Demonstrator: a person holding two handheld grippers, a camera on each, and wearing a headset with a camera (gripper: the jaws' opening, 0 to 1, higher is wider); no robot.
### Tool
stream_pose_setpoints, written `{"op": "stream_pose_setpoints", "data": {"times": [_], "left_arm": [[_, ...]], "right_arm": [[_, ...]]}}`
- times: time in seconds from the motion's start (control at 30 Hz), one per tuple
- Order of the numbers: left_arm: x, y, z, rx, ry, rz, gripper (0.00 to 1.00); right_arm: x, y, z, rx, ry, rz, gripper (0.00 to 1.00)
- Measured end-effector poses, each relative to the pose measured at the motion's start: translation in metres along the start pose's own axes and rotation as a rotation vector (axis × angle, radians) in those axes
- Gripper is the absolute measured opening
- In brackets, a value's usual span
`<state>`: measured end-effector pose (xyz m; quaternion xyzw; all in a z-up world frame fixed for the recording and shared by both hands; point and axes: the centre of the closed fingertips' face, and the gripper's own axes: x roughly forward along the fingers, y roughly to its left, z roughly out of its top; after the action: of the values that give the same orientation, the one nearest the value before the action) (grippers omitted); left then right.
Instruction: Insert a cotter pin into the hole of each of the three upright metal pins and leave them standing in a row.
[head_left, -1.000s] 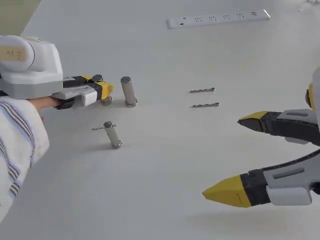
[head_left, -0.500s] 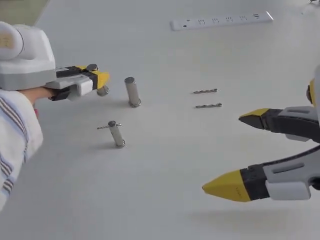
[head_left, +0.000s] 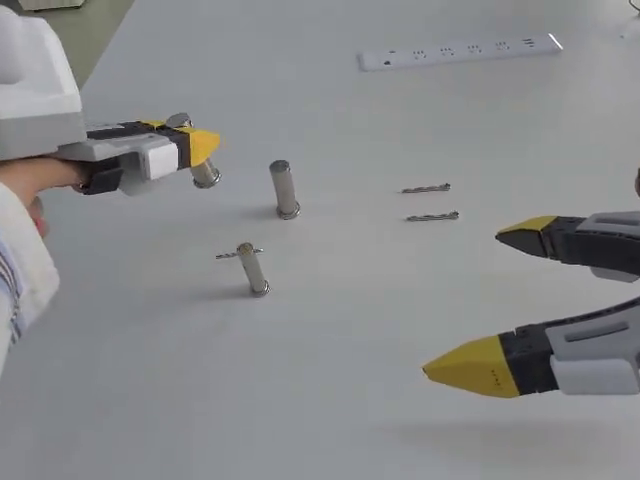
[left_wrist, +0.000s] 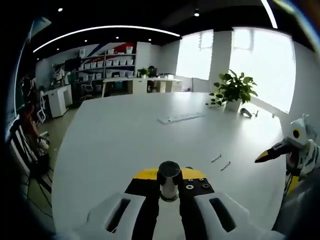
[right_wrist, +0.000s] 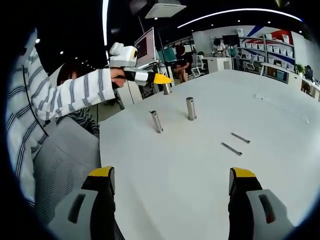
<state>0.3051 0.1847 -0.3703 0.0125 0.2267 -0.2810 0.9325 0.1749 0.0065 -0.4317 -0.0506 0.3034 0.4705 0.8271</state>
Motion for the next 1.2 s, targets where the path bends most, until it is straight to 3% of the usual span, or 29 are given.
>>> {"op": "stream_pose_setpoints", "data": {"times": [0.07,0.4,0.93,1.2], "left_arm": [[-0.003,-0.006,0.002,0.041,-0.005,0.005,0.1],[-0.017,-0.045,0.009,0.062,-0.012,-0.041,0.1],[-0.014,-0.105,0.0,0.108,-0.006,-0.165,0.1],[-0.011,-0.121,-0.007,0.123,0.005,-0.184,0.1]], "right_arm": [[0.0,0.0,0.0,-0.005,0.001,0.0,0.94],[-0.003,0.006,0.004,-0.014,-0.013,0.002,0.93],[-0.009,0.007,0.002,-0.004,-0.021,-0.008,0.93],[-0.01,0.006,0.004,-0.01,-0.024,-0.007,0.93]]}}
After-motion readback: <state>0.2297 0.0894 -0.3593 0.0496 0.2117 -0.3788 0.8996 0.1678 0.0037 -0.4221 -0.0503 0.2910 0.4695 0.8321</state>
